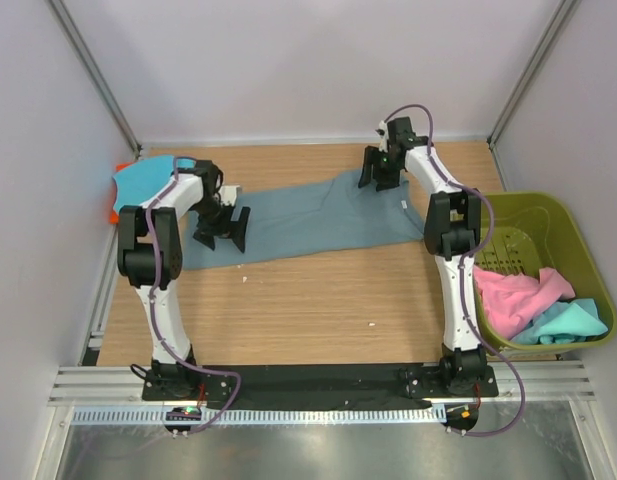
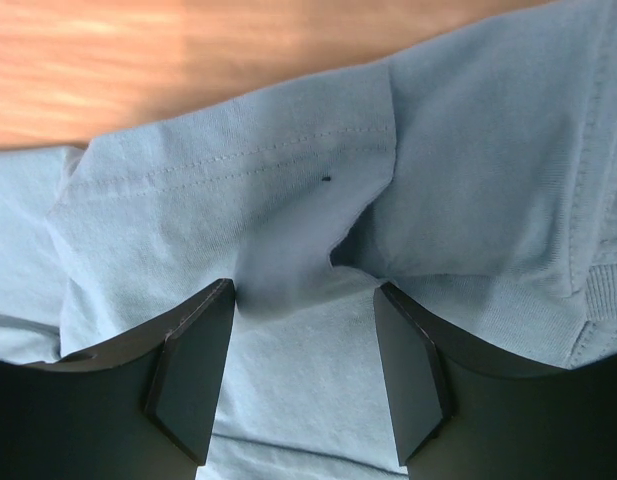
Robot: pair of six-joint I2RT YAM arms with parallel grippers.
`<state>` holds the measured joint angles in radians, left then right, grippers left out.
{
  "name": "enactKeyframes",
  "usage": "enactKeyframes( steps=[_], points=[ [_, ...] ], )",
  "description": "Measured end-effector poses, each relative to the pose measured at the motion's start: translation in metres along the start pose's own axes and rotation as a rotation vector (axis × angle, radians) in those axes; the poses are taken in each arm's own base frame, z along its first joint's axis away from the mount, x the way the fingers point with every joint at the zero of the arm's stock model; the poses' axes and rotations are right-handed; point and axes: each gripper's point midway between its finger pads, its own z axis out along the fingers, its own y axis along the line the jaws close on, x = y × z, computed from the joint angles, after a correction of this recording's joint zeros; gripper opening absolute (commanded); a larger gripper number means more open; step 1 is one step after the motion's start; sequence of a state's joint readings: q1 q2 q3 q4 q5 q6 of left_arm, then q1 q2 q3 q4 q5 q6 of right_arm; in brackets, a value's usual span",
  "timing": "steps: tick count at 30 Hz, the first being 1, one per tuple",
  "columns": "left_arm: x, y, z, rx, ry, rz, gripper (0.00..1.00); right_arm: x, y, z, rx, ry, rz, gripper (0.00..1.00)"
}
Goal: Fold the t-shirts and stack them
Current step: Fold the tshirt
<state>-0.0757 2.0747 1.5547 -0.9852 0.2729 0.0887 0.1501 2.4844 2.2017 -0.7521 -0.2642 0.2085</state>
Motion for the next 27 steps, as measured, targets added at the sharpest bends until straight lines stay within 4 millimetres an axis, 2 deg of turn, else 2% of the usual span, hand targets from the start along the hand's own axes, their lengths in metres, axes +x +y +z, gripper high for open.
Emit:
enactKeyframes(
  steps=[6, 12, 19, 23, 25, 27],
  points=[
    [0.02, -0.018, 0.006, -0.045, 0.012, 0.074, 1.0, -0.027, 0.014, 0.018, -0.04, -0.064, -0.035, 0.66],
    [0.065, -0.065, 0.017, -0.074, 0.1, 0.24, 1.0, -0.057, 0.029, 0.036, -0.076, -0.162, -0.071, 0.71],
    [0.101, -0.11, 0.026, -0.114, 0.156, 0.448, 1.0, -0.093, 0.043, 0.052, -0.087, -0.315, -0.111, 0.74],
    [0.099, -0.131, 0.017, -0.148, 0.14, 0.557, 1.0, -0.099, 0.04, 0.049, -0.045, -0.339, -0.121, 0.76],
    [0.087, -0.143, 0.002, -0.15, 0.103, 0.592, 0.99, -0.104, 0.035, 0.038, -0.004, -0.349, -0.121, 0.77],
    [0.071, -0.155, -0.015, -0.144, 0.036, 0.623, 1.0, -0.108, 0.032, 0.015, 0.041, -0.354, -0.109, 0.77]
  ],
)
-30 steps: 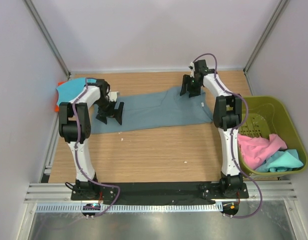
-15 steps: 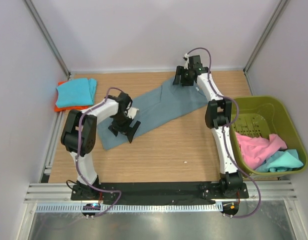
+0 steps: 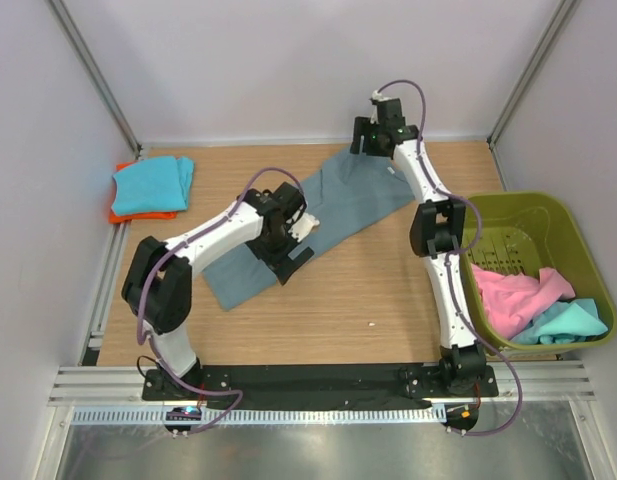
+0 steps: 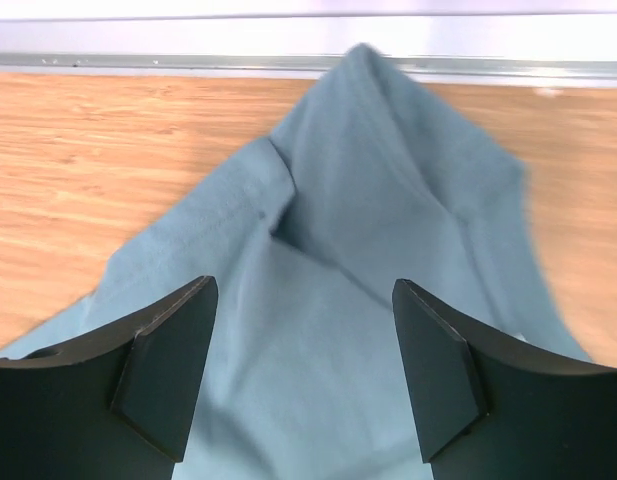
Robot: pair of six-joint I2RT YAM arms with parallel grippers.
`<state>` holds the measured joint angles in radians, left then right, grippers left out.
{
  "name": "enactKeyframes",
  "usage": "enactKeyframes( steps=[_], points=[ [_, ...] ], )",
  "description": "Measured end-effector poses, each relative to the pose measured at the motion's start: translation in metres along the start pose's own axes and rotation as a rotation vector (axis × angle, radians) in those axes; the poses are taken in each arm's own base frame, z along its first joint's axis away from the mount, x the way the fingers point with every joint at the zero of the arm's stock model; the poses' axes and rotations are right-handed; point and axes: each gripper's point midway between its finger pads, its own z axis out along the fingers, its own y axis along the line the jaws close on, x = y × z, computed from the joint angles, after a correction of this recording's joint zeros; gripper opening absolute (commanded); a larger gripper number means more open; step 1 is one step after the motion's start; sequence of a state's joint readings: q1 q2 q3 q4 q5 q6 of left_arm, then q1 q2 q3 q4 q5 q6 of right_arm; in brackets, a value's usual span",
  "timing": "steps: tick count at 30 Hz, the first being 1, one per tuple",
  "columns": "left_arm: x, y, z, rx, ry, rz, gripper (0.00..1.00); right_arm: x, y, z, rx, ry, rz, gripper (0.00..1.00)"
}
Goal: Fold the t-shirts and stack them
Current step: Fold the tshirt
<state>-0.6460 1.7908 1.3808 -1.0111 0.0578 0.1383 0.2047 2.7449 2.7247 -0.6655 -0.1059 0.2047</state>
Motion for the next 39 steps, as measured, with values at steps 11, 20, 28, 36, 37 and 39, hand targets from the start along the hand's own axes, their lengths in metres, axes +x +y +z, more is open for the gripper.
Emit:
enactKeyframes(
  steps=[11, 20, 28, 36, 37, 39],
  points=[
    [0.035, 0.016, -0.025, -0.092, 0.048, 0.15, 0.99, -0.028, 0.011, -0.188, 0.07, -0.046, 0.156, 0.73],
    [0.105, 0.02, 0.011, -0.101, 0.23, 0.233, 0.96, 0.095, -0.002, -0.152, 0.105, 0.192, 0.184, 0.72],
    [0.116, 0.018, 0.029, -0.089, 0.241, 0.245, 0.7, 0.112, 0.006, -0.135, 0.085, 0.229, 0.168, 0.72],
    [0.114, 0.011, 0.047, -0.044, 0.252, 0.224, 0.36, 0.096, 0.012, -0.113, 0.059, 0.176, 0.139, 0.72],
    [0.114, 0.012, 0.047, -0.046, 0.253, 0.224, 0.35, 0.099, 0.011, -0.111, 0.061, 0.182, 0.136, 0.71],
    [0.113, 0.012, 0.047, -0.048, 0.252, 0.214, 0.28, 0.104, 0.009, -0.107, 0.064, 0.195, 0.129, 0.71]
  ],
)
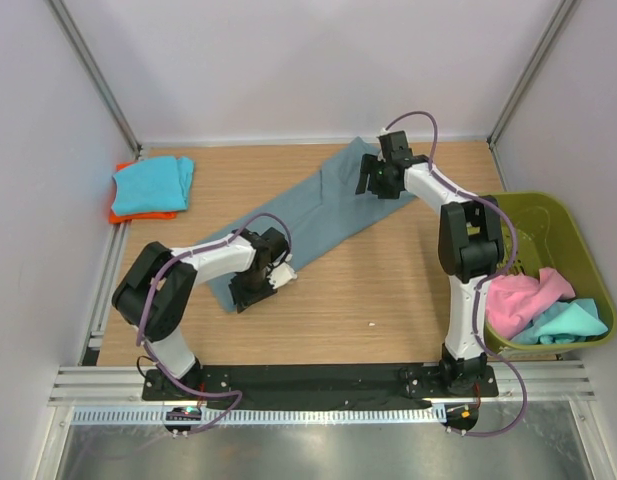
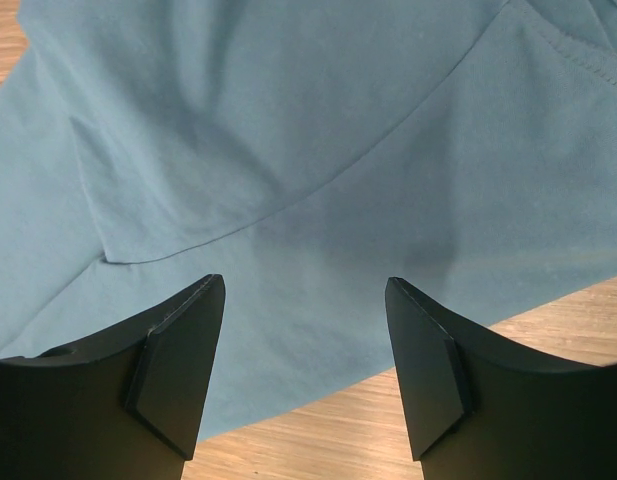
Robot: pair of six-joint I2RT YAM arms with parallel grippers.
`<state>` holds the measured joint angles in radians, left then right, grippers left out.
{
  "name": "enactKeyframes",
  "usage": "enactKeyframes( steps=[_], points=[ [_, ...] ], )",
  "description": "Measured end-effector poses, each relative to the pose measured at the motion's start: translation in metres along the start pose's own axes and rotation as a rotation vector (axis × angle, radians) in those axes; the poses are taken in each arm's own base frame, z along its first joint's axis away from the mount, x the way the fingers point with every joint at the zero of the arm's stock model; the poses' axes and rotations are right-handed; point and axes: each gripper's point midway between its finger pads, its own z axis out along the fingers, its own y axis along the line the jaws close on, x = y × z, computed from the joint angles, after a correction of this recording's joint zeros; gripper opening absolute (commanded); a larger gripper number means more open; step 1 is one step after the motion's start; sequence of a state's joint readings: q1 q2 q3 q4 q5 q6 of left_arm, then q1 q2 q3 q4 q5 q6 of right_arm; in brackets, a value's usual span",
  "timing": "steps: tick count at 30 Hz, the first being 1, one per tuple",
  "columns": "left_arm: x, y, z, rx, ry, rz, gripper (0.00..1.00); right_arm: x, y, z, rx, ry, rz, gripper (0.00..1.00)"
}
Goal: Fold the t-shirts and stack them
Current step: Fold the tshirt
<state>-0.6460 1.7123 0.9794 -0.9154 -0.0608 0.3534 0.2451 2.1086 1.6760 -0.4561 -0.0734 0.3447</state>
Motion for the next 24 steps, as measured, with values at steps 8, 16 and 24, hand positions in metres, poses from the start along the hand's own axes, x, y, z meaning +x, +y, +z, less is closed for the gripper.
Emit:
enactKeyframes(
  steps=[8, 16, 24],
  points=[
    [0.0, 0.002, 0.001, -0.016, 0.009, -0.021, 0.08, 0.0, -0.003, 0.003, 0.006, -0.004, -0.027, 0.71],
    [-0.017, -0.031, -0.004, 0.065, 0.009, 0.052, 0.04, -0.009, -0.016, 0.015, 0.074, -0.03, -0.078, 0.71],
    [-0.051, -0.104, -0.012, 0.175, -0.021, 0.232, 0.04, -0.002, -0.02, 0.047, 0.09, 0.005, -0.143, 0.71]
  ],
)
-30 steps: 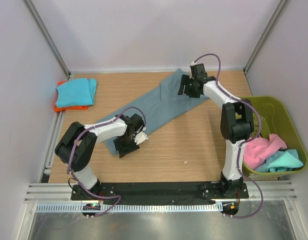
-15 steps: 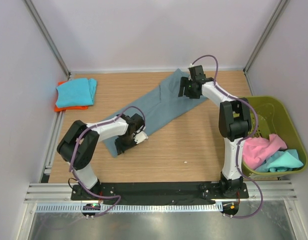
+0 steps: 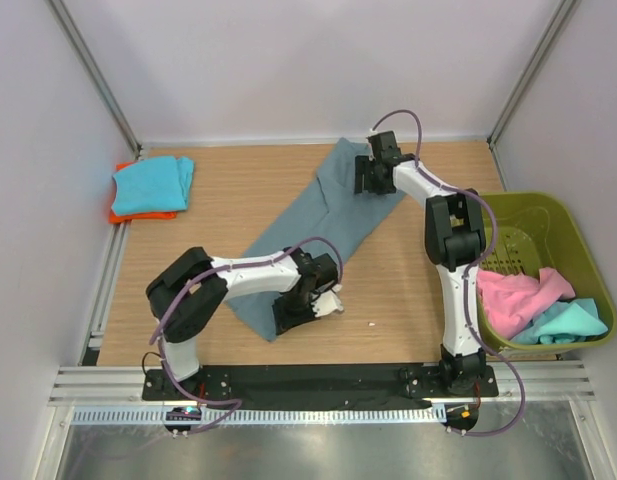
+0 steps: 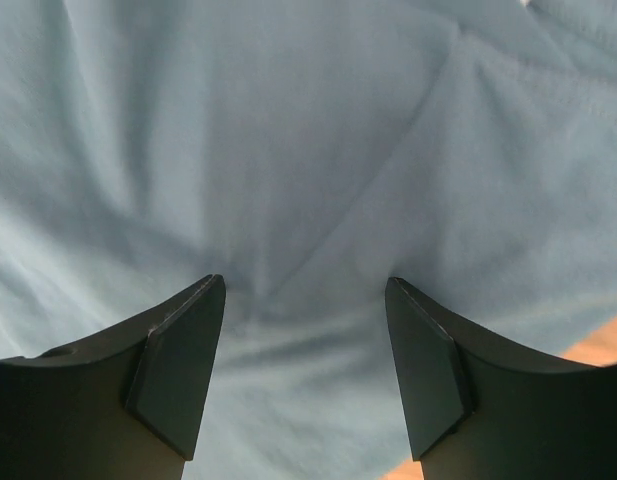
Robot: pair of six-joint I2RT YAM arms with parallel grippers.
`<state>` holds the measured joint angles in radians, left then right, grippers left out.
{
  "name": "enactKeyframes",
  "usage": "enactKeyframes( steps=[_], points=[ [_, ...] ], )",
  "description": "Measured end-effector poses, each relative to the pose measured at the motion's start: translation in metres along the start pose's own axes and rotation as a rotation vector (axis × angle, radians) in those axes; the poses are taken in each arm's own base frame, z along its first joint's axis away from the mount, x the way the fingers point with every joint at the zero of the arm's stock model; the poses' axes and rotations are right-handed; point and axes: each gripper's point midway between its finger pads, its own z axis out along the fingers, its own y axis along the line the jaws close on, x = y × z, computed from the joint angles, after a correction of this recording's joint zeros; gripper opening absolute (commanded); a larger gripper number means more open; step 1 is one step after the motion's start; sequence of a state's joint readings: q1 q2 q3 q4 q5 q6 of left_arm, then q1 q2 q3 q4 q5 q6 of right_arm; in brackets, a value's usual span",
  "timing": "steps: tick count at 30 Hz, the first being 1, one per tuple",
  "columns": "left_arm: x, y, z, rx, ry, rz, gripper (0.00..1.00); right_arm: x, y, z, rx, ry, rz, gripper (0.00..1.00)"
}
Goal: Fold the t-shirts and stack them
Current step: Fold the tshirt
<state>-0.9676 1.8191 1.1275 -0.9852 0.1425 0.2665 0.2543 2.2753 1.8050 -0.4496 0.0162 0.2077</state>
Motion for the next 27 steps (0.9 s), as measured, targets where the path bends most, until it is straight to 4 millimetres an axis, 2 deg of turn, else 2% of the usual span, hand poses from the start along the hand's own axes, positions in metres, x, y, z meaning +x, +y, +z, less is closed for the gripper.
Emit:
enactKeyframes(
  steps=[7, 11, 17, 27],
  points=[
    [-0.051, -0.034, 0.003, 0.062, -0.022, 0.107, 0.04, -0.032, 0.028, 0.028, -0.036, -0.074, -0.082, 0.72],
    [-0.08, -0.043, 0.0, 0.075, -0.055, 0.136, 0.04, -0.045, 0.049, 0.039, -0.078, -0.11, -0.113, 0.72],
    [-0.12, -0.053, -0.003, 0.08, -0.089, 0.176, 0.04, -0.062, 0.063, 0.05, -0.118, -0.156, -0.123, 0.72],
    [-0.156, -0.062, -0.001, 0.078, -0.092, 0.212, 0.03, -0.079, 0.076, 0.054, -0.173, -0.202, -0.123, 0.73]
  ],
)
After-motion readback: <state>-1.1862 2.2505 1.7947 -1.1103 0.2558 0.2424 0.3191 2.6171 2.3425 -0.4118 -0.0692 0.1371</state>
